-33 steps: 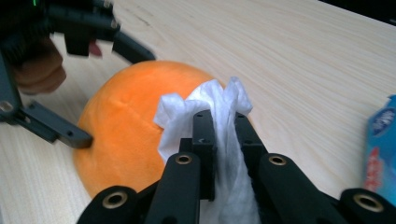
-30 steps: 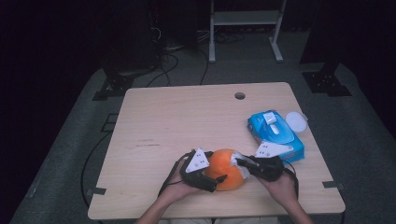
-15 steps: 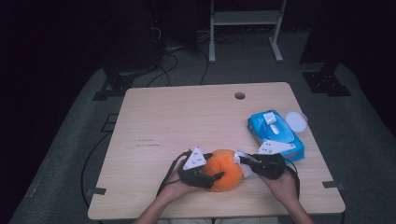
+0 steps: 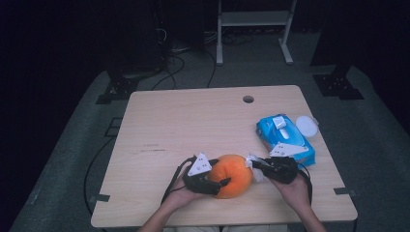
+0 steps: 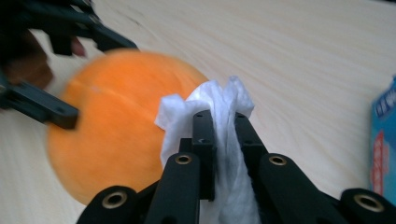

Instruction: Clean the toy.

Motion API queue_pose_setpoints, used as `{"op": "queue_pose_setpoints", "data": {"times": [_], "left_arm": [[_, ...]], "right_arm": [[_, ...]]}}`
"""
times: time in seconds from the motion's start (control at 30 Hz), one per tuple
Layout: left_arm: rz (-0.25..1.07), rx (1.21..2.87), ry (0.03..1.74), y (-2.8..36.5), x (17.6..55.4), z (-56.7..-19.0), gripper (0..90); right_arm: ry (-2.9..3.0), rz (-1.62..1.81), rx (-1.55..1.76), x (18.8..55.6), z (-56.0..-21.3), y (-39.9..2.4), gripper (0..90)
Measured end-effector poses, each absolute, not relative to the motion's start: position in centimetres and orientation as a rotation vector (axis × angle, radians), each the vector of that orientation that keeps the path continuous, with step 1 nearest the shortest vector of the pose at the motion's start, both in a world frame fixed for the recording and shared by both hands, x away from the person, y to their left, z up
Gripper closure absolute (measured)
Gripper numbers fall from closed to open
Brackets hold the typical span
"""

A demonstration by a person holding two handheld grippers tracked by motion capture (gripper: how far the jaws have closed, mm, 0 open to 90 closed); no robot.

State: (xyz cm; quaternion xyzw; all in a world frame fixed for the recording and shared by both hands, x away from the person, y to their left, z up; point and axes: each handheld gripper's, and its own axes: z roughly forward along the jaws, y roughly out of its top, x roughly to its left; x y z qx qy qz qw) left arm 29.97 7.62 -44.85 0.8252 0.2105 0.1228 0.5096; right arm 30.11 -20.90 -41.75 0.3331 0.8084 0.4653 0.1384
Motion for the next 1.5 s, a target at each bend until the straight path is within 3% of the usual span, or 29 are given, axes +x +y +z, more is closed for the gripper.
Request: {"op": "queue_pose_setpoints", "data": {"times": [0.33,0.5,0.7,0.93,1.2,1.27,1.33,1.4,1.5], "left_arm": [[0.296,1.985,0.505,7.6,29.9,-44.9,24.1],[0.306,1.987,0.492,7.2,29.6,-44.9,24.1],[0.328,2.003,0.473,6.5,28.8,-44.8,24.1],[0.324,2.018,0.446,6.4,28.4,-44.4,23.5],[0.216,2.014,0.465,7.4,30.1,-43.7,3.8],[0.176,2.005,0.487,7.4,30.3,-44.4,7.9],[0.241,2.022,0.482,7.3,30.1,-44.2,25.6],[0.338,2.029,0.464,6.9,29.5,-43.7,37.8],[0.495,2.022,0.425,6.2,28.7,-43.1,42.4]], "right_arm": [[2.381,1.276,1.077,31.0,-43.3,-21.6,81.6],[2.326,1.39,0.979,30.2,-41.1,-20.1,81.7],[2.353,1.354,1.029,30.7,-42.2,-20.1,81.7],[2.346,1.37,0.929,29.7,-41.2,-18.8,81.6],[2.412,1.387,0.714,28.6,-41.6,-18.6,81.7],[2.414,1.379,0.711,28.7,-41.6,-18.4,81.6],[2.399,1.365,0.739,29.0,-41.5,-18.3,81.7],[2.378,1.392,0.804,29.5,-41.5,-18.5,81.7],[2.333,1.43,0.835,29.9,-41.1,-18.6,81.7]]}}
